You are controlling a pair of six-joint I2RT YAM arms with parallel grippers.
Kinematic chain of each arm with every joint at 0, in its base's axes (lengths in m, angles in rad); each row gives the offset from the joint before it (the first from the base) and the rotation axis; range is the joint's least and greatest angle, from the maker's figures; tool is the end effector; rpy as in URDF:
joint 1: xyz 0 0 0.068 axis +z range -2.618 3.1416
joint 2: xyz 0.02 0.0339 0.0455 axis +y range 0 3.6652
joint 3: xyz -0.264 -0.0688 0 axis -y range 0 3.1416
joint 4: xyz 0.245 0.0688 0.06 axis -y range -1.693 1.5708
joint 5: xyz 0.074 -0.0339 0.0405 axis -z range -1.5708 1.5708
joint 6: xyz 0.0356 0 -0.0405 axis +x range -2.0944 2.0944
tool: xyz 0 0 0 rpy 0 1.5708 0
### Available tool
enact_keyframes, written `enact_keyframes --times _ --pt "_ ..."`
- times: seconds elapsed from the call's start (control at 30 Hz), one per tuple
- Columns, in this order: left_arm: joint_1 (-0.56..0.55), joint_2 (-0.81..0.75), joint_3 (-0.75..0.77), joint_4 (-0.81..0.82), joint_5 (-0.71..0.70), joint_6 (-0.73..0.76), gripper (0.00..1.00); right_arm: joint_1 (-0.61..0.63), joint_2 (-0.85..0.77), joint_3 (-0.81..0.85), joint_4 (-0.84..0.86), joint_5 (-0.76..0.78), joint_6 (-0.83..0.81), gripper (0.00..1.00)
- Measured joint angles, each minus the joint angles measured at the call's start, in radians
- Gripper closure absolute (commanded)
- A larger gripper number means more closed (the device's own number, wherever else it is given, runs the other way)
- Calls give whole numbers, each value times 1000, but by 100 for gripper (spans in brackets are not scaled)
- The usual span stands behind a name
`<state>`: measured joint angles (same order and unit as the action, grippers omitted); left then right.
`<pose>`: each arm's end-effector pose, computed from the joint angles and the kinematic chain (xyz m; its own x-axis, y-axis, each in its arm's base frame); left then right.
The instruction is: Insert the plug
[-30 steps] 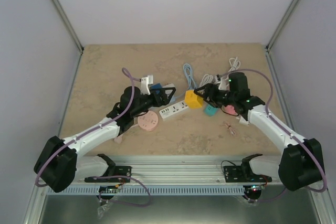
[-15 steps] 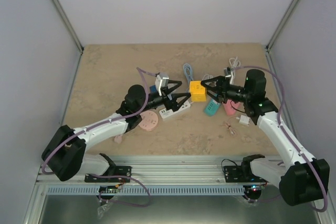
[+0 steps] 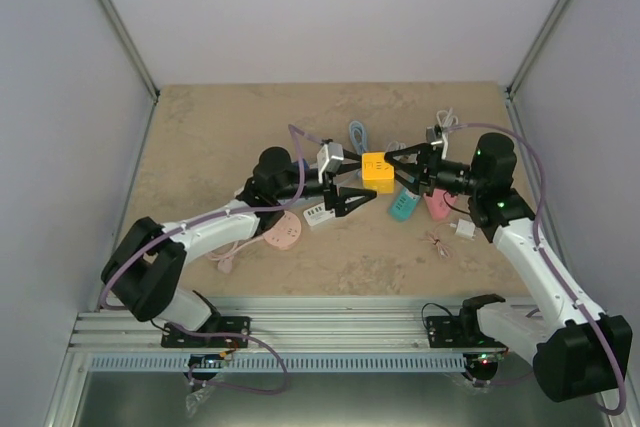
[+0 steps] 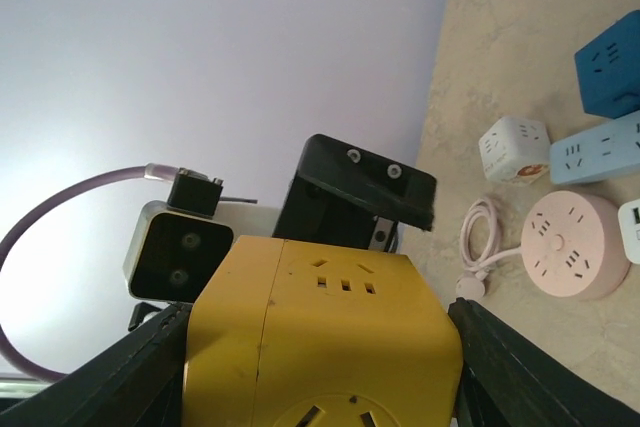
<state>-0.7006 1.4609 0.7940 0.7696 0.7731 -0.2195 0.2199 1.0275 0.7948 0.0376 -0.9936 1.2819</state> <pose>0.2283 -0.2251 0.2817 -0.1396 -0.0861 -0.9865 0.9857 0.0825 -0.1467 0.2154 0.0787 0.3233 -0.9371 0.3265 -0.1238 -0.0811 0.1412 0.9867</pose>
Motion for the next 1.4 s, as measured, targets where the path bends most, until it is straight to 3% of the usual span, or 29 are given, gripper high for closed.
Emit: enact_keyframes --times 0.17,0.3,0.47,0.67,0.93,1.17,1.3,1.4 --pt "-1 41 24 26 61 -5 17 0 -2 -6 22 -27 3 46" --pt "-2 43 24 68 94 -13 16 0 -15 -28 23 -43 7 46" --pt "-2 43 25 99 126 -15 22 0 -27 -57 28 -53 26 46" --pt "-2 57 34 84 164 18 12 0 -37 -62 53 -59 59 46" --pt "-2 90 35 93 194 15 40 -2 -48 -68 75 -64 87 45" --pt "-2 99 36 104 194 18 45 -5 -51 -72 60 -58 64 19" --pt "-2 96 36 38 171 78 46 -3 -50 -49 -74 -19 -77 4" --pt "-2 85 38 -72 108 174 46 -3 -39 24 -237 63 -246 2"
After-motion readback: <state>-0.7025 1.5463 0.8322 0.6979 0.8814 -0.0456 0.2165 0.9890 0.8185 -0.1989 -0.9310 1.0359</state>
